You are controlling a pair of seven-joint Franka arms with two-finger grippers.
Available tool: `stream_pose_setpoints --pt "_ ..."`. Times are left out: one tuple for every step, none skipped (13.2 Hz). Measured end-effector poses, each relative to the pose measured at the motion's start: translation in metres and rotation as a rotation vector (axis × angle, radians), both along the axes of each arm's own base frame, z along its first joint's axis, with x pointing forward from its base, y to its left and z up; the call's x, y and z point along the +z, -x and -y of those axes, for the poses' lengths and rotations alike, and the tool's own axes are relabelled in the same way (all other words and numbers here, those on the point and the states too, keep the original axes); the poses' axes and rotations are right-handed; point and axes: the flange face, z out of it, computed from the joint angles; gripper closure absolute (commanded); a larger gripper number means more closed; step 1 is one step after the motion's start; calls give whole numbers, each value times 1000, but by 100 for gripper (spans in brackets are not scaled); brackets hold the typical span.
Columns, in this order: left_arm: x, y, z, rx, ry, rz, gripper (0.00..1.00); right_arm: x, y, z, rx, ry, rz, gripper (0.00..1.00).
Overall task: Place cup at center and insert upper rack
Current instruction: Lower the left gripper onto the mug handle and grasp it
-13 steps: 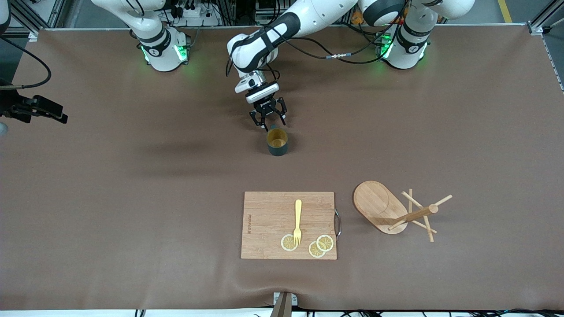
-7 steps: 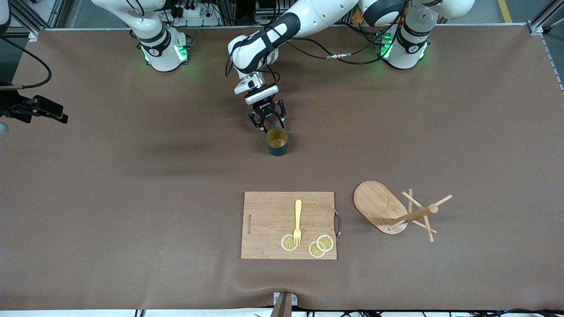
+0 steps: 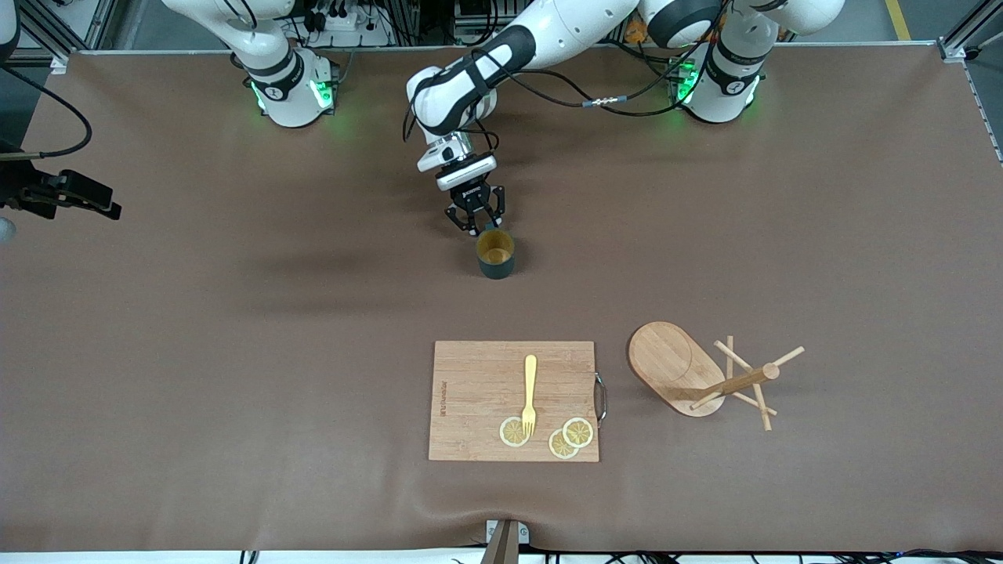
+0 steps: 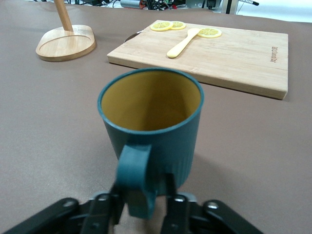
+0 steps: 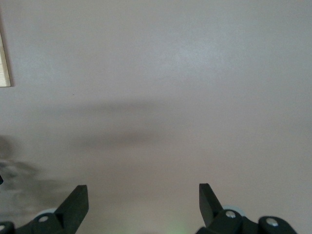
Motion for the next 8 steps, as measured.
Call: stream_pose_setpoints --pt "0 -1 0 1 1 1 83 0 0 0 0 0 0 0" --pt "0 -2 0 1 2 1 84 0 0 0 0 0 0 0" --pt "0 -3 0 1 4 2 90 0 0 0 0 0 0 0" --pt "0 -4 0 1 6 1 94 0 0 0 0 0 0 0" --pt "1 -4 1 0 8 1 99 0 0 0 0 0 0 0" --pt "1 -4 1 -1 8 0 100 0 0 0 0 0 -1 0" --pt "2 -5 2 -2 9 0 100 0 0 0 0 0 -1 0" --pt "4 -6 3 -3 12 0 100 0 0 0 0 0 -1 0"
